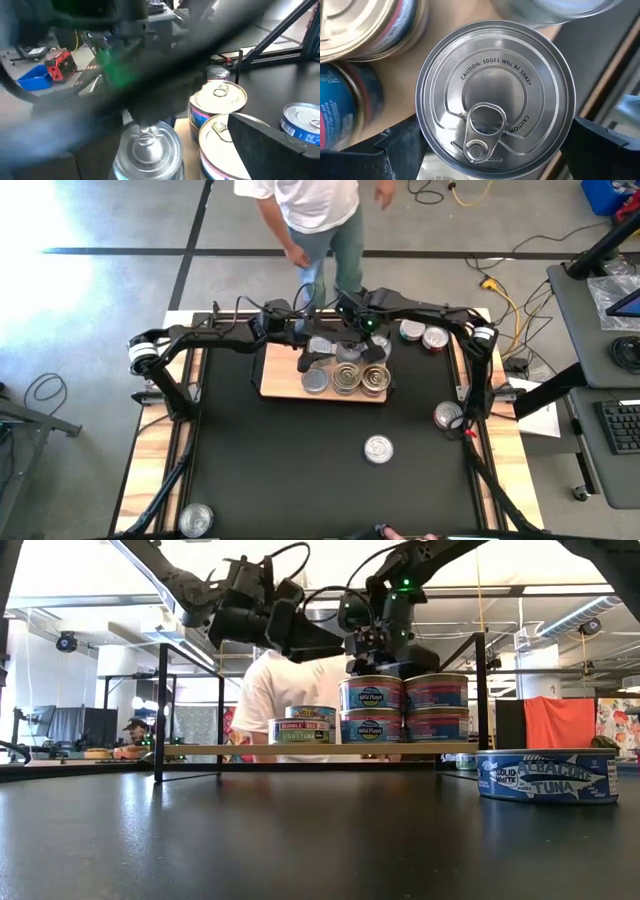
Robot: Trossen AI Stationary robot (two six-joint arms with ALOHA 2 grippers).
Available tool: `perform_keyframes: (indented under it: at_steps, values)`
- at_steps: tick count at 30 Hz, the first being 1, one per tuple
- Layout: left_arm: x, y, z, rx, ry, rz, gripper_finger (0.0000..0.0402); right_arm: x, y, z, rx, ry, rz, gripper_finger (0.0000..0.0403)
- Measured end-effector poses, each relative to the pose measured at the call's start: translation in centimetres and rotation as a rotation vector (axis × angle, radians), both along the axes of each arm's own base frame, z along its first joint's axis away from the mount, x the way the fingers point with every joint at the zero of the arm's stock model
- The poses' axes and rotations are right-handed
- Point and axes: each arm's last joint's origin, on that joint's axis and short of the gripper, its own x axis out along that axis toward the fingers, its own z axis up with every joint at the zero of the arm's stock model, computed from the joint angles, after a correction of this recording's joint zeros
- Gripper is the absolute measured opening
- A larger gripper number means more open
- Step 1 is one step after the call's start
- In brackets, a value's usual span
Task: Stack canned seafood by type on shelf
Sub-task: Stack the bottom left light blue tuna can on the light blue tuna can
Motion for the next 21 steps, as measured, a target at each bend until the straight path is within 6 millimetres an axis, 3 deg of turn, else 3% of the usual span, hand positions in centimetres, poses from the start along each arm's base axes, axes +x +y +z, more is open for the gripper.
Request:
perform_keyframes:
  at_steps: [8,21]
  values:
    - [-0.2,-0.6,-1.8,0.199,0.177,-0.036,0.0343,-0.2,0.2,-0.8,0.015,0.015,-0.005,0.0371]
    - [1.0,0.0,-2.3,0.216,0.182,-0.034,0.0285,0.2,0.1,-0.8,0.037,-0.037,-0.086,0.0371]
